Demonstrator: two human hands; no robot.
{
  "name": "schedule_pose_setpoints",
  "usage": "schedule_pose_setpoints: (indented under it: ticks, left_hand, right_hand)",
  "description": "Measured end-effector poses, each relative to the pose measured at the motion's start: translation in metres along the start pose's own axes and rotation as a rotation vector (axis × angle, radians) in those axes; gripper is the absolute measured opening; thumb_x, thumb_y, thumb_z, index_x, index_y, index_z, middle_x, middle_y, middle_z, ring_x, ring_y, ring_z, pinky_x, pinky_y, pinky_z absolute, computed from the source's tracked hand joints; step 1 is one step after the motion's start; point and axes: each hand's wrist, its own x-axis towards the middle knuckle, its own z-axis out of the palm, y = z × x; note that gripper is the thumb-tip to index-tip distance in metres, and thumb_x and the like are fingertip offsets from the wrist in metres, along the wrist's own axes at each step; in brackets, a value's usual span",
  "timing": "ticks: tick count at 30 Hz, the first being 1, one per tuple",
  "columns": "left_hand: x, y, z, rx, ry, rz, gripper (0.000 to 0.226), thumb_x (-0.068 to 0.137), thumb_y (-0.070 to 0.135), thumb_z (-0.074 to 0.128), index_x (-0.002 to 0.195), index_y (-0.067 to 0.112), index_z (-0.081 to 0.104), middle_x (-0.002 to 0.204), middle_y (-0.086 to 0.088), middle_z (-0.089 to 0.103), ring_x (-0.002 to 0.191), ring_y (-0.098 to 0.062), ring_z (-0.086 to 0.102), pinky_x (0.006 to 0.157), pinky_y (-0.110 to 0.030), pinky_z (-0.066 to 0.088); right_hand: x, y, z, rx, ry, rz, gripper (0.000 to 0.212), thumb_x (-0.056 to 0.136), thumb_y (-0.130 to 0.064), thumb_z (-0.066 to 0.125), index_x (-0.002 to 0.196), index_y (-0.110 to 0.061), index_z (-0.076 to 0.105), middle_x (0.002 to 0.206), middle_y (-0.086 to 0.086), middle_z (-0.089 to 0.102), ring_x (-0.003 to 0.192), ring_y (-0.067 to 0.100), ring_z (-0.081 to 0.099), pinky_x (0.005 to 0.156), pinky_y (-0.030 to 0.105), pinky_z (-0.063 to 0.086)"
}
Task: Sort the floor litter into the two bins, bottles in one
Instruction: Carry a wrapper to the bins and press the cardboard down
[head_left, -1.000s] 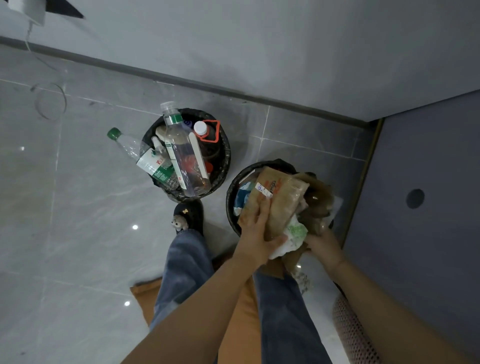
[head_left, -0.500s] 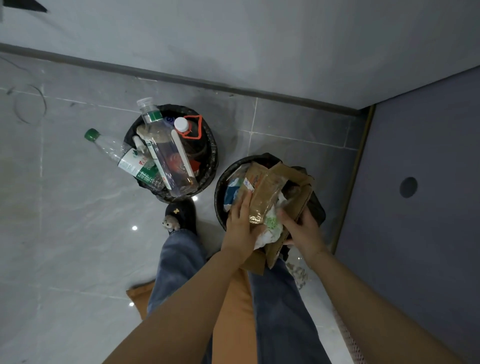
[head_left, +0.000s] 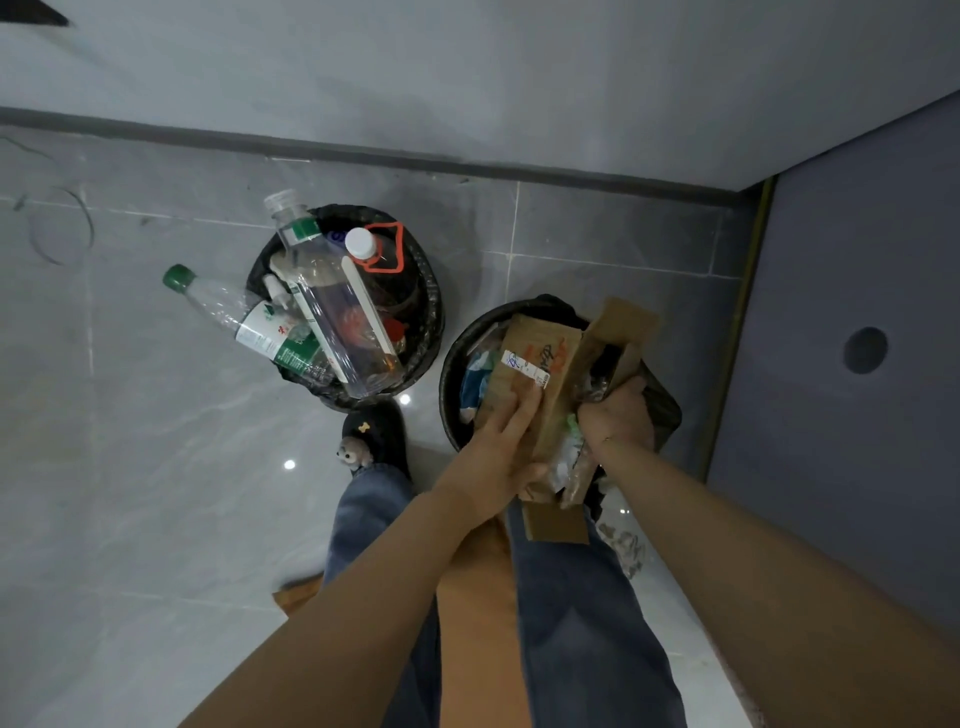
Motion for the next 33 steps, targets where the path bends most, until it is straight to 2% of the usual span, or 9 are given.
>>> schedule_pose_setpoints:
  ticks: [2,5,9,12,15,18,23,29,33]
  left_hand:
    - [-0.017,0.004,-0.001,0.147,-0.053,0.123,0.099,0.086,0.018,0.065,0.150,0.040,-0.007,0.160,0.004,-0.006,0.144,-0.029,0.017,0.108,-0.045,0.039]
    - [-0.038,0.005,0.006,0.335,-0.185,0.174,0.106,0.079,0.006,0.064,0.148,0.046,-0.006,0.156,0.006,-0.029,0.146,-0.021,0.002,0.113,-0.043,0.029]
    - [-0.038,-0.001,0.014,0.532,-0.049,0.156,0.089,0.079,0.036,0.070,0.147,0.047,0.012,0.157,0.002,-0.025,0.145,-0.027,0.009,0.111,-0.051,0.031]
    - [-0.034,0.005,0.013,0.462,0.098,0.168,0.063,0.079,0.042,0.063,0.137,0.043,0.036,0.159,-0.001,0.001,0.137,-0.027,0.029,0.097,-0.045,0.045]
    - [-0.035,0.002,0.009,0.349,0.166,0.189,0.056,0.077,0.053,0.058,0.130,0.040,0.045,0.159,0.000,0.010,0.126,-0.026,0.046,0.087,-0.040,0.052]
    - [-0.034,-0.004,0.003,0.257,0.148,0.185,0.058,0.075,0.061,0.060,0.128,0.041,0.050,0.160,0.005,0.009,0.128,-0.023,0.048,0.094,-0.039,0.051]
    - [-0.031,-0.011,-0.005,0.200,0.157,0.168,0.061,0.071,0.067,0.062,0.126,0.042,0.054,0.158,0.007,0.016,0.135,-0.015,0.041,0.103,-0.039,0.046]
    - [-0.024,0.002,-0.006,0.090,0.229,0.034,0.049,0.073,0.056,0.071,0.114,0.030,0.067,0.148,0.011,0.036,0.121,-0.005,0.048,0.093,-0.023,0.046]
    - [-0.025,0.012,0.003,-0.132,0.394,-0.150,0.044,0.078,0.034,0.075,0.116,0.035,0.052,0.127,0.016,0.053,0.108,-0.007,0.057,0.083,-0.022,0.045]
  right_hand:
    - [0.001,0.001,0.000,-0.014,0.014,-0.010,0.062,0.084,-0.019,0.060,0.134,-0.005,0.027,0.118,0.014,0.057,0.102,0.033,0.059,0.076,0.034,0.046]
    - [0.002,0.006,-0.003,0.005,-0.011,-0.048,0.066,0.082,-0.020,0.062,0.134,-0.009,0.024,0.111,0.010,0.057,0.088,0.027,0.057,0.075,0.034,0.049]
    - [-0.006,0.021,-0.014,0.166,-0.039,-0.169,0.081,0.075,-0.036,0.069,0.138,-0.024,0.020,0.127,0.006,0.055,0.104,0.025,0.059,0.088,0.046,0.052]
    - [-0.023,0.033,-0.031,0.168,-0.080,-0.397,0.084,0.079,-0.045,0.068,0.143,-0.027,0.016,0.137,0.000,0.049,0.115,0.018,0.055,0.097,0.042,0.047]
    - [-0.037,0.044,-0.044,0.188,-0.124,-0.558,0.055,0.086,-0.041,0.061,0.130,-0.037,0.028,0.124,-0.007,0.054,0.091,0.010,0.064,0.081,0.043,0.055]
    - [-0.039,0.049,-0.049,0.156,-0.224,-0.596,0.055,0.094,-0.041,0.050,0.144,-0.038,0.026,0.135,-0.010,0.042,0.091,0.003,0.061,0.082,0.035,0.055]
    - [-0.026,0.039,-0.044,-0.148,-0.254,-0.646,0.055,0.097,-0.051,0.035,0.147,-0.048,0.013,0.111,-0.009,0.046,0.087,0.009,0.055,0.081,0.033,0.051]
    - [-0.010,0.021,-0.039,-0.561,-0.070,-0.769,0.062,0.097,-0.043,0.045,0.150,-0.032,0.017,0.092,0.006,0.056,0.081,0.022,0.056,0.069,0.042,0.051]
    - [-0.013,0.010,-0.038,-0.397,-0.106,-0.714,0.058,0.087,-0.038,0.064,0.135,-0.022,0.037,0.080,0.001,0.059,0.072,0.020,0.060,0.063,0.040,0.052]
